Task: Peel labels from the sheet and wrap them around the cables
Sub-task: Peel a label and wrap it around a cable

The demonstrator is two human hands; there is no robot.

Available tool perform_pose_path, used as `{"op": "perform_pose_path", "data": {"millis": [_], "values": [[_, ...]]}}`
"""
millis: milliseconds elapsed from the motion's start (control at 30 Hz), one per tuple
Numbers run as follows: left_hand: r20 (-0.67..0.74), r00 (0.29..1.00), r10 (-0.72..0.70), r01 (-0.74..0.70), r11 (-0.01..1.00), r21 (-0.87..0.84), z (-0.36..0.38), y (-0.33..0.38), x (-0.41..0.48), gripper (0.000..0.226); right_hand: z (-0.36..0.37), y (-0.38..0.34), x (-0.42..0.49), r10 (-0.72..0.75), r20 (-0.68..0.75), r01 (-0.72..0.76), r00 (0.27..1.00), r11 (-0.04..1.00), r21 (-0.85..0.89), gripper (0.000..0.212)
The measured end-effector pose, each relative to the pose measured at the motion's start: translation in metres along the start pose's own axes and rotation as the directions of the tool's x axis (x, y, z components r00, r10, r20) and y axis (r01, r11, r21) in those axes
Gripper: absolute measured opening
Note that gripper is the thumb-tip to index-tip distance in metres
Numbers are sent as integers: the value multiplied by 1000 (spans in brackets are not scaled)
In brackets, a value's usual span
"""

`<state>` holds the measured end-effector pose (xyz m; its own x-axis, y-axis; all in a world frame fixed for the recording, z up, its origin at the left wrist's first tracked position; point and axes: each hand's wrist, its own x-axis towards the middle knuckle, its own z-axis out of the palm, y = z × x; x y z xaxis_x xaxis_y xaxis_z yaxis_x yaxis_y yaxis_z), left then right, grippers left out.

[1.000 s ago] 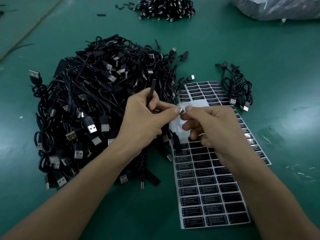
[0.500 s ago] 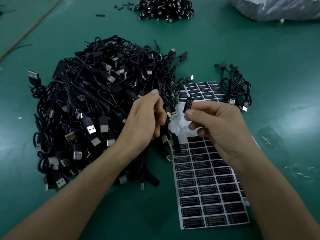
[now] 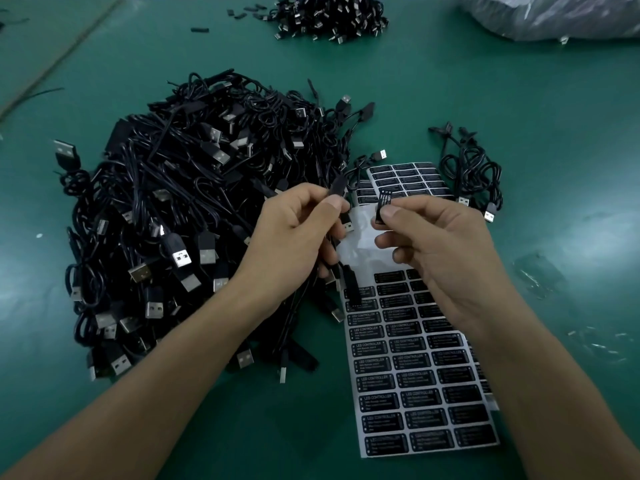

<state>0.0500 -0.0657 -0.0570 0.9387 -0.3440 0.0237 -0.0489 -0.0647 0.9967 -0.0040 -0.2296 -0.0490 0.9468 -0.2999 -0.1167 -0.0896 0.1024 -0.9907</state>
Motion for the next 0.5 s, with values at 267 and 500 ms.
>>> {"op": "perform_pose_path", "data": {"millis": [267,500], "values": [[27,1000,17,-18,1000,13,0,-1,1,19,5,1,-5,-119,204,176,972,941,-289,9],[72,994,83,-89,993,84,1,-3,-1,27,4,4,-6,-224,259,325,940,825,-463,21]]}}
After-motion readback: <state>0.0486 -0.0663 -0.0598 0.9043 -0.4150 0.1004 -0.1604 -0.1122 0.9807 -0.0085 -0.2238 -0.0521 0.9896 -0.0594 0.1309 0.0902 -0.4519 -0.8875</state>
